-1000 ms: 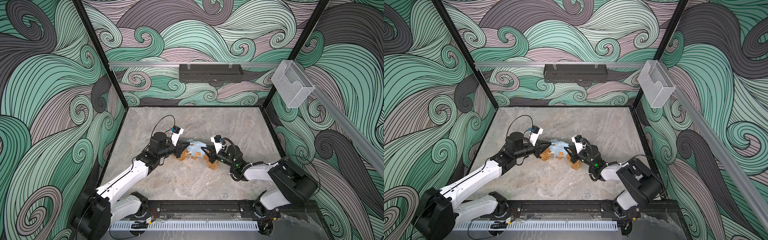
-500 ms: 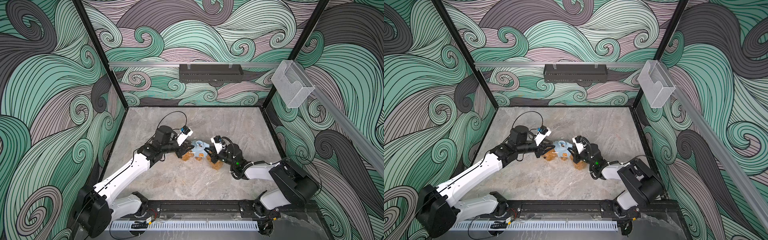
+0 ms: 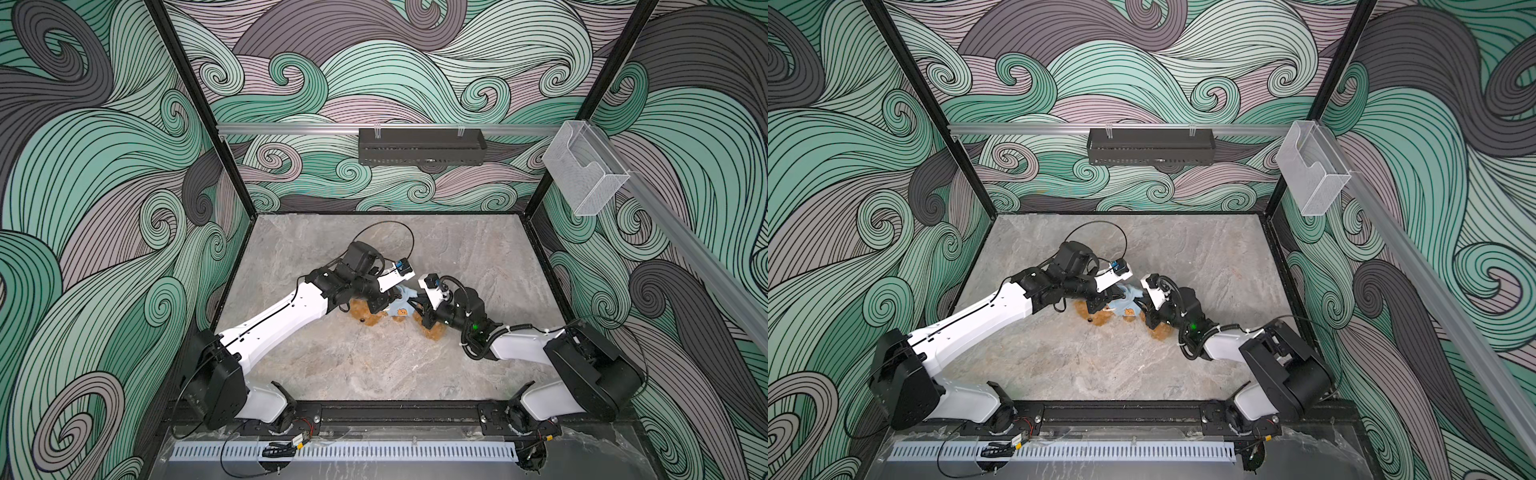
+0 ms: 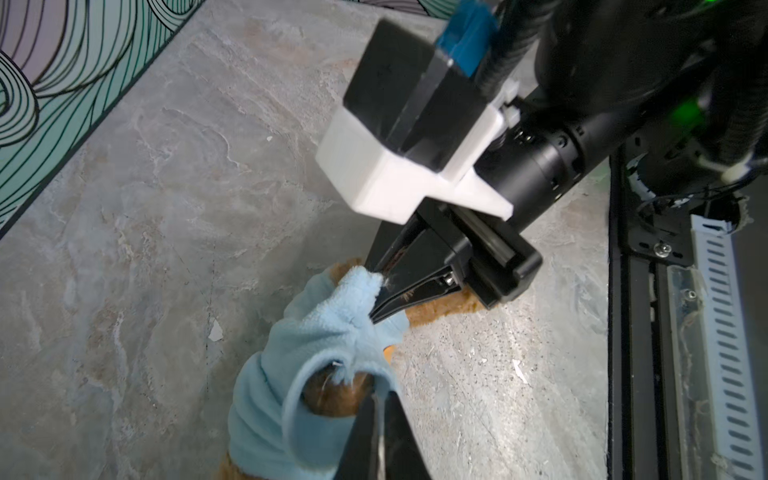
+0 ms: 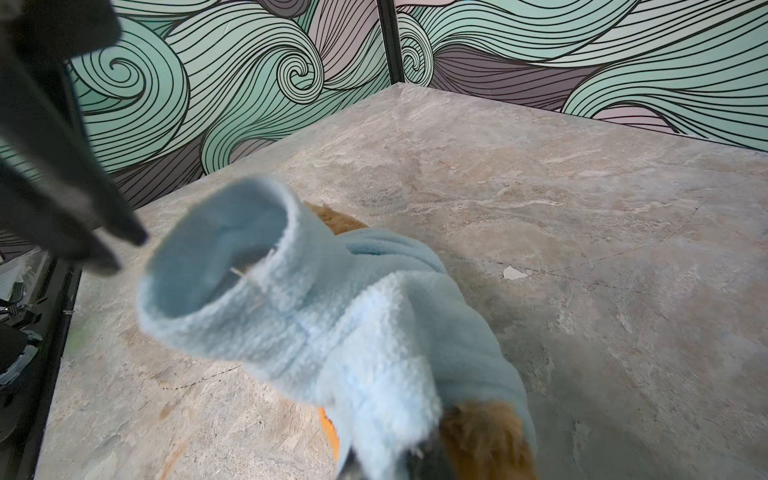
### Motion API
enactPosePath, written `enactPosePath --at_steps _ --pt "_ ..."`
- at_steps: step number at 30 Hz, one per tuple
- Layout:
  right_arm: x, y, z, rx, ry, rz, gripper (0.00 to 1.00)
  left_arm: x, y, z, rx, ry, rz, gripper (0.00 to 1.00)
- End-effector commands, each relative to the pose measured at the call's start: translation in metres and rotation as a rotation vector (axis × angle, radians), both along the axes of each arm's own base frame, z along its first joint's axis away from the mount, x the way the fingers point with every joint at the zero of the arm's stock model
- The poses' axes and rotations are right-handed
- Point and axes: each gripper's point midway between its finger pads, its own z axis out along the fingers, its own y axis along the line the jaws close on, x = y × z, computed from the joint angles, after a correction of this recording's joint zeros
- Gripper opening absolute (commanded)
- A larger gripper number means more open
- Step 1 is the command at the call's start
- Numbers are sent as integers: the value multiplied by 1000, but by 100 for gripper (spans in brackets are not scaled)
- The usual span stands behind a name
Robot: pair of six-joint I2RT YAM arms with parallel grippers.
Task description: Dress the teddy bear
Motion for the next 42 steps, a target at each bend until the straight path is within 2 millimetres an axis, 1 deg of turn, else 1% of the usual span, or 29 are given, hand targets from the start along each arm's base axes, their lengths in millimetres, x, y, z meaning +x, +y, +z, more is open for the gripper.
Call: enactPosePath --at_steps 1,4,8,11,13,17,19,21,24,27,30,33,35,37,38,39,40,42 --pt "-4 2 7 1 -31 19 0 -2 5 -12 99 11 -38 9" --pt "-5 2 7 0 -32 18 0 3 10 -25 159 11 -35 9" --pt "-5 1 7 -1 -35 11 0 1 15 -37 217 39 -47 9" --pt "-4 2 9 4 -37 11 0 2 16 -43 234 42 -48 12" --pt "-4 3 10 10 -35 17 0 2 12 -44 218 45 -52 15" --pt "-4 8 15 33 -32 22 0 -3 -7 -37 114 75 -90 23" --pt "-4 9 17 49 -30 22 0 -2 -13 -38 86 75 -93 26" --pt "-4 10 21 72 -29 22 0 -1 -13 -46 107 77 -91 28" --pt "-4 12 29 119 -18 23 0 3 -8 -62 169 89 -68 30" --pt "-2 15 41 179 -4 17 0 4 -5 -77 222 98 -51 33" --pt "-1 18 52 243 23 15 0 8 -3 -93 278 104 -8 35" --pt "-1 25 63 308 44 25 0 17 -7 -103 278 103 47 38" --pt "0 28 68 345 60 27 0 22 -13 -107 248 90 62 39" --pt "1 29 71 373 72 24 0 27 -16 -113 228 79 87 38" --pt "2 30 70 379 79 22 0 30 -17 -115 218 70 98 36" --pt "2 29 69 380 85 21 0 31 -18 -116 209 66 107 31" --pt "2 29 66 376 89 18 0 32 -19 -117 198 69 123 23" --pt "4 25 58 356 90 -3 0 34 -20 -109 152 66 147 9"
